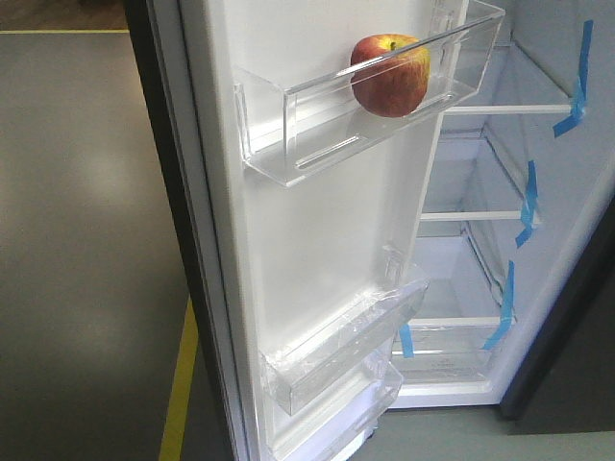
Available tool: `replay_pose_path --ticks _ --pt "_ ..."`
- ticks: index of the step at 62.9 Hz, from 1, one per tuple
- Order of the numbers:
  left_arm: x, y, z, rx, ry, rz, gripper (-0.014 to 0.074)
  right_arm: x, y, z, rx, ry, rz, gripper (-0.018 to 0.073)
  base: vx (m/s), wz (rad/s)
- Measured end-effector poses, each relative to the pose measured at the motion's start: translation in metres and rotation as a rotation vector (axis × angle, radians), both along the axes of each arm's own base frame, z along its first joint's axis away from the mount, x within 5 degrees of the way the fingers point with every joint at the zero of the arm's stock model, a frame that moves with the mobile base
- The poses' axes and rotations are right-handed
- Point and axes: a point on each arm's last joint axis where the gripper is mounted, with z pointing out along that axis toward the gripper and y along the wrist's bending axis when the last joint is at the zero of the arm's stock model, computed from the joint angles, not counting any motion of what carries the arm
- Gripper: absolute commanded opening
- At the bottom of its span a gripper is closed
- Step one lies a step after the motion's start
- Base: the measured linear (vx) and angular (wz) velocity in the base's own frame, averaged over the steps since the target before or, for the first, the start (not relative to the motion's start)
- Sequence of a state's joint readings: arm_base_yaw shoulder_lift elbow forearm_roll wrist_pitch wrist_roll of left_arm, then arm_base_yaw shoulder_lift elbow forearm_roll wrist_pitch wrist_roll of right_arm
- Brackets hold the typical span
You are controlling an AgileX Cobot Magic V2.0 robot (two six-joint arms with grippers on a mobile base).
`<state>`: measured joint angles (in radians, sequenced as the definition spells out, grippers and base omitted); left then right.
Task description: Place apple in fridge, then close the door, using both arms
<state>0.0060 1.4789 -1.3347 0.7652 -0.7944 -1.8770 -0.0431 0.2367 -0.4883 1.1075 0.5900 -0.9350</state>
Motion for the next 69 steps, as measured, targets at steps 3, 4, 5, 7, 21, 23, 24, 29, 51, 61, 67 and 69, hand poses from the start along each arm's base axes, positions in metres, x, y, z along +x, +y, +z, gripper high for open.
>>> replay_pose_path --ticks 3,4,5,7,21,23,24,29,51,61,67,69 --pt "0.021 -0.002 -0.010 -0.025 0.021 -0.048 0.0053 0.000 0.000 0.000 0.000 0.000 0.000 -0.0003 0.00 0.00" --pt "0.026 -0.003 -0.012 -0.032 0.020 -0.067 0.0063 0.000 0.000 0.000 0.000 0.000 0.000 -0.0003 0.00 0.00" --pt "0.031 -0.003 -0.014 -0.039 0.023 -0.082 0.0073 0.000 0.000 0.000 0.000 0.000 0.000 -0.0003 0.00 0.00" --pt "0.042 -0.005 -0.020 -0.058 0.031 -0.123 0.0102 0.000 0.000 0.000 0.000 0.000 0.001 -0.0003 0.00 0.00" --pt "0.093 -0.021 -0.058 -0.025 0.041 -0.398 0.0343 0.000 0.001 0.000 -0.003 0.004 0.008 -0.0003 0.00 0.00" --pt "0.097 -0.023 -0.061 -0.005 0.035 -0.418 0.0365 0.000 0.001 -0.001 -0.003 0.005 0.009 -0.0003 0.00 0.00" --pt "0.098 -0.023 -0.062 0.006 0.033 -0.424 0.0373 0.000 0.001 -0.001 -0.003 0.005 0.009 -0.0003 0.00 0.00" --pt "0.102 -0.026 -0.062 0.033 0.019 -0.443 0.0392 -0.001 0.001 -0.001 -0.005 0.009 0.016 -0.0003 0.00 0.00" --pt "0.092 -0.041 -0.044 0.092 -0.038 -0.487 0.0391 -0.001 0.003 -0.002 -0.011 0.018 0.033 -0.0003 0.00 0.00" --pt "0.085 -0.063 -0.040 0.107 -0.034 -0.523 0.0391 -0.002 0.003 -0.002 -0.012 0.020 0.037 -0.0003 0.00 0.00" --pt "0.079 -0.084 -0.038 0.118 -0.031 -0.559 0.0391 -0.002 0.003 -0.002 -0.013 0.022 0.041 -0.0003 0.00 0.00" --pt "0.075 -0.094 -0.037 0.122 -0.032 -0.578 0.0391 -0.002 0.004 -0.003 -0.014 0.024 0.044 -0.0003 0.00 0.00"
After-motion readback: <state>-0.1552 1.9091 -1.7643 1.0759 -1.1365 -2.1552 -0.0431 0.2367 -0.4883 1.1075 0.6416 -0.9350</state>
